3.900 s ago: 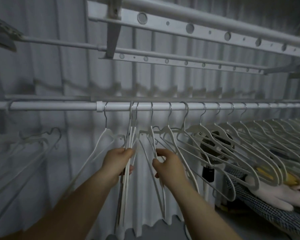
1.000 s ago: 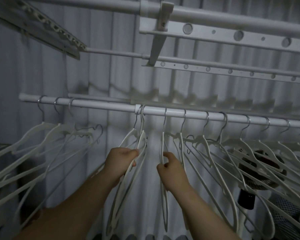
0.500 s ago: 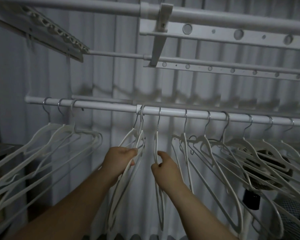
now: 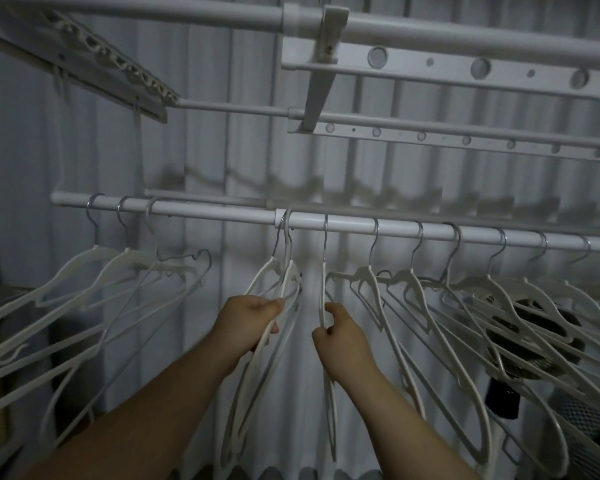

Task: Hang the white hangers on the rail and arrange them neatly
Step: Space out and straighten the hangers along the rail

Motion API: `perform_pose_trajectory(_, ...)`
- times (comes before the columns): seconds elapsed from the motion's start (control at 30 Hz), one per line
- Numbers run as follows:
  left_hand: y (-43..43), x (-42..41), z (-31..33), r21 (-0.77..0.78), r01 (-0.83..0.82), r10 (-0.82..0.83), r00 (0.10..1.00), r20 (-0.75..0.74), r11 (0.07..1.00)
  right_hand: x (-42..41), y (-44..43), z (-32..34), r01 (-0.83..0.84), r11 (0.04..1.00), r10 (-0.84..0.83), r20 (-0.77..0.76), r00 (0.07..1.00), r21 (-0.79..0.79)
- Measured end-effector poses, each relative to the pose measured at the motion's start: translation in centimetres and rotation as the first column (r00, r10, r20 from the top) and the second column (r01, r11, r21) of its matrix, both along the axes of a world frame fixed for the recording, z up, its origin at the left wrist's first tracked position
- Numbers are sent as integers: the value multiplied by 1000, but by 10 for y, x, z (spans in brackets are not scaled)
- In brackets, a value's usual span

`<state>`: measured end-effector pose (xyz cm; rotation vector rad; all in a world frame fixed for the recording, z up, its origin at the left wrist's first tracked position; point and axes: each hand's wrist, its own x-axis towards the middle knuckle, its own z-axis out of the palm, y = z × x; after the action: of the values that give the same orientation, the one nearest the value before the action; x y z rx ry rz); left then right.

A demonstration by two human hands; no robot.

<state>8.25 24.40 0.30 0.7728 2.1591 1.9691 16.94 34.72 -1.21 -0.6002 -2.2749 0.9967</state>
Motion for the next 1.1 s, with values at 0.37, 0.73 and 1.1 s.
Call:
perform_pose_trajectory(0.37,-36,11,18,43,-468,291,471,-833,882,6,15,5,23,997,-25,34,999,76)
perform_pose_trajectory(0.73,1,-5,16,-518,272,-302,953,28,811,8,21,2,36,995,-41,58,997,91)
perform_pose_trajectory(1.1,-4,10,-1,56,343,-334,843,421,938,11,21,1,33,996,-37,54,998,81)
